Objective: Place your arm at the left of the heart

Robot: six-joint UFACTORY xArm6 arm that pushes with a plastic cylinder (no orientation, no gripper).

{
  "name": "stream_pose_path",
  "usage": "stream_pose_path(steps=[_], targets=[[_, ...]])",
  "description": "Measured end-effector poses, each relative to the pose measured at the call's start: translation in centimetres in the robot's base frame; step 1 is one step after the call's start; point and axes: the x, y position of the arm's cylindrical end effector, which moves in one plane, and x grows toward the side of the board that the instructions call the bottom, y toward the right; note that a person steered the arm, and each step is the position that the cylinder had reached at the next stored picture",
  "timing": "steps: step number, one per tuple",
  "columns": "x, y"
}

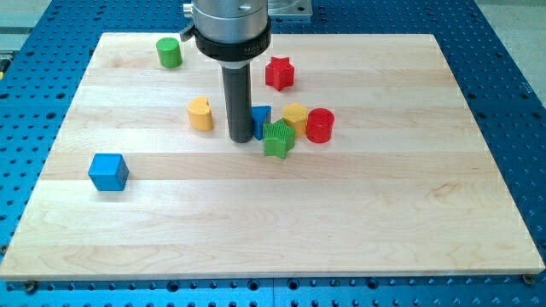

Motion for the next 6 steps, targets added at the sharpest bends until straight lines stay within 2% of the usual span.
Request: stream_pose_path(steps=[2,3,4,5,6], targets=[[0.0,1.5],[0.0,-2.4],[1.6,-13.3],[-0.8,-15.3],[-3.3,-9.6]])
